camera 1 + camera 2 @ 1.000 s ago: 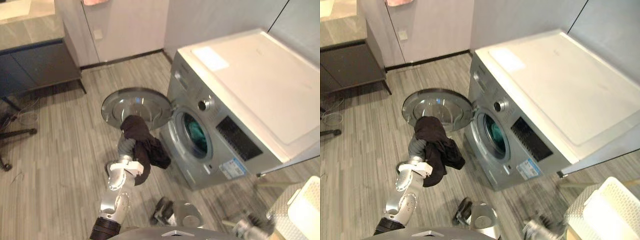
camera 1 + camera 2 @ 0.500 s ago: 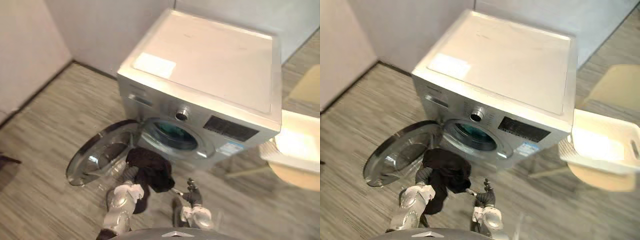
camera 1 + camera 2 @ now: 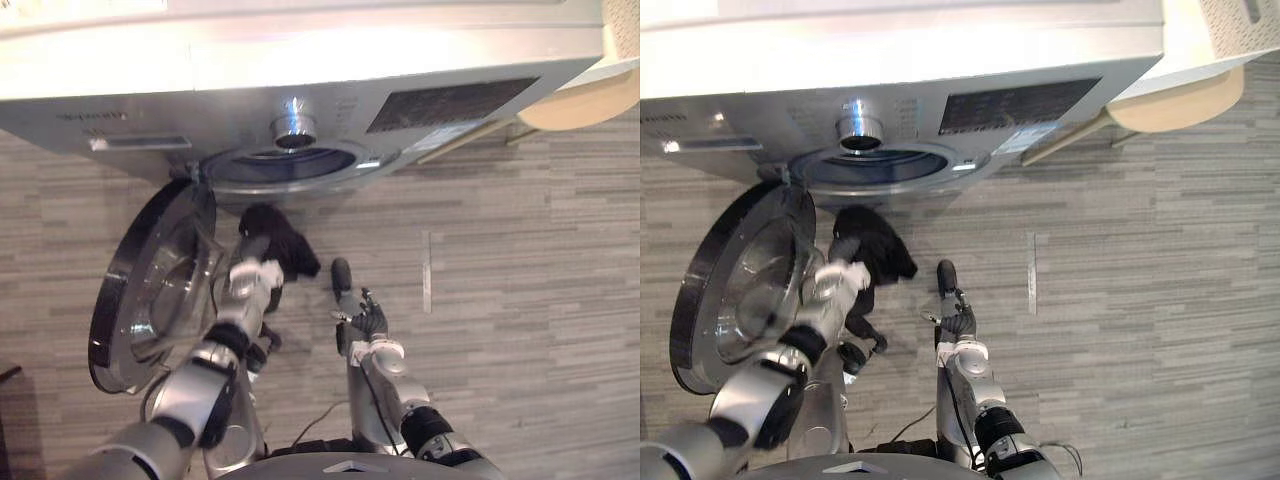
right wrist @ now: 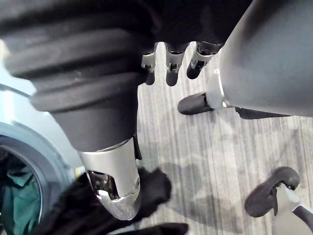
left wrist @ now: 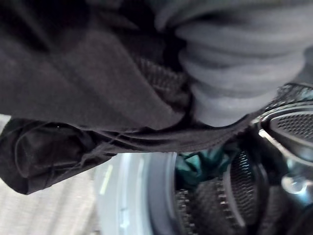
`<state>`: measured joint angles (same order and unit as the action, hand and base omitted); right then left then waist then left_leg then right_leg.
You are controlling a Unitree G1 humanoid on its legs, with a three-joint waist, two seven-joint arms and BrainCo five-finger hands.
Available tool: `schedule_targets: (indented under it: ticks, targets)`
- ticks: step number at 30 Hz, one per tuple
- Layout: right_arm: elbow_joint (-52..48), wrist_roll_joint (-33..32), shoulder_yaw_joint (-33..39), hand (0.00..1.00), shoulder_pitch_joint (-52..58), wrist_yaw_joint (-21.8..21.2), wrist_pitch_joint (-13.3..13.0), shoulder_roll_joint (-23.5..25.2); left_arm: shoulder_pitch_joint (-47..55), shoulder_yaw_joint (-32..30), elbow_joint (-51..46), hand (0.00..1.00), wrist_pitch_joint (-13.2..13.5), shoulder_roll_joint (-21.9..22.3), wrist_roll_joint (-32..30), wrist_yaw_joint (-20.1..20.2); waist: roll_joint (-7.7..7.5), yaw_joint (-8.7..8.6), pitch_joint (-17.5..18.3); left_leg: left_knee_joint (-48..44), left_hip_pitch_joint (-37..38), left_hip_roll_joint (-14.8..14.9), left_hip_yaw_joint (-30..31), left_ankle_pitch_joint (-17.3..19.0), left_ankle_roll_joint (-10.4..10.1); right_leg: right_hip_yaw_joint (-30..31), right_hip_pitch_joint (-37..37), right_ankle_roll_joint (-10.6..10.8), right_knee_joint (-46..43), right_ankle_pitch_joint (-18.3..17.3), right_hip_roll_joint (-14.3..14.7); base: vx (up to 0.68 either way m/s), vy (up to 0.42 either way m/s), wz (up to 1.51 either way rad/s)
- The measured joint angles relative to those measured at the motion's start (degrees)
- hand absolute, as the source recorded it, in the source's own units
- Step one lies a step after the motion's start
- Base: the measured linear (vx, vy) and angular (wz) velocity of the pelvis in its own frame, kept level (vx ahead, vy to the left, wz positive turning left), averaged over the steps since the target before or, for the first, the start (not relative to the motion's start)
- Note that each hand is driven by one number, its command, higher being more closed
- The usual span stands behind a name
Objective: Pick up the laundry basket with both hands and put the clothes into the washing machine.
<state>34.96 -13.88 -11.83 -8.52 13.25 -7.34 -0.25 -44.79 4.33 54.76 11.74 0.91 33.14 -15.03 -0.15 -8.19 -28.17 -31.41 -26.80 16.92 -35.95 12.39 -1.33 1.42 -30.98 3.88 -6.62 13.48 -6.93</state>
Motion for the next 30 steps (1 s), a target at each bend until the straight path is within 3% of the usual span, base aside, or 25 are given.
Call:
schedule_targets:
  ticks: [2,5,6,8,14,18,25,28,30]
  targets:
    - [-5.46,0.01,-2.36,0.0,1.98,-0.12,-0.32,0.05,-5.0,-1.55,-1.12,1.0,0.62,-0.28,-0.03,-0.85,-0.68,0.37,-1.19,-2.86,-4.01,1.33,0.48,0.13,-0.15,-1.96,-3.43,1.54,-3.82,-2.12,-0.27,-0.18,-0.031,0.53]
    - [-15.04,-0.17,-6.21,0.0,6.28,-0.9,-0.73,1.46,-8.36,-4.46,-6.08,1.0,0.73,-2.5,-0.29,-2.14,-1.77,0.46,-2.17,-7.76,-10.87,4.27,1.56,3.18,1.76,-4.34,-10.63,1.88,-13.54,-10.29,-0.03,-0.18,-0.106,0.42]
    - [-17.94,-0.26,-6.24,0.0,7.11,-1.8,-1.53,1.75,-9.32,-5.89,-8.18,1.0,0.79,-3.62,-0.27,-2.46,-2.44,0.54,-2.61,-9.92,-13.78,5.15,1.82,3.48,1.43,-4.68,-14.39,1.74,-17.46,-12.58,-0.15,-0.18,-0.174,0.14]
    - [-20.93,-0.3,-6.01,0.0,7.34,-2.03,-2.66,1.81,-10.86,-7.06,-10.34,1.0,1.14,-4.68,0.03,-3.53,-2.55,0.14,-2.69,-12.88,-18.92,7.02,2.43,4.21,1.27,-4.95,-20.12,1.65,-21.49,-14.21,0.35,-0.16,-0.155,-0.06]
    - [-30.9,0.19,-6.0,0.0,9.66,-2.84,-5.04,1.54,-18.27,-6.9,-17.87,1.0,1.16,-6.04,1.96,-5.34,-3.16,-1.01,-3.51,-19.95,-29.9,12.36,3.02,4.59,1.99,-5.26,-32.15,-0.12,-29.11,-15.05,2.07,-0.07,-0.059,-0.15]
    - [-35.74,-1.48,-5.58,0.0,11.09,-3.88,-6.47,2.02,-26.99,-5.89,-23.39,1.0,1.81,-9.61,5.53,-6.15,-3.18,-1.38,-3.56,-23.86,-34.99,15.0,3.19,5.31,2.39,-5.2,-38.04,-0.79,-33.24,-15.72,3.06,0.0,0.003,-0.16]
    - [-37.78,-4.93,-3.52,0.0,12.22,-5.61,-6.51,1.96,-34.22,-3.76,-29.01,1.0,4.11,-11.83,8.41,-6.67,-3.17,-1.62,-3.57,-24.47,-35.41,16.92,1.83,5.57,1.97,-4.84,-39.55,-1.39,-32.94,-15.73,4.62,0.0,0.029,-0.14]
    - [-39.45,-6.31,-3.67,0.0,12.87,-5.63,-6.85,1.95,-39.0,-3.81,-27.6,1.0,4.06,-14.66,8.27,-7.66,-3.18,-1.76,-3.58,-24.58,-35.36,18.17,-0.63,5.82,1.93,-3.31,-41.28,-1.43,-32.04,-14.78,6.02,0.02,0.03,-0.36]
    - [-39.75,-7.29,-3.51,0.0,12.87,-5.65,-7.39,1.93,-42.73,-3.75,-23.81,1.0,2.62,-16.72,8.17,-8.16,-3.23,-2.18,-3.64,-25.34,-35.36,19.75,-1.73,6.06,1.91,-2.84,-41.81,-1.64,-31.98,-14.54,7.04,0.05,0.032,-0.32]
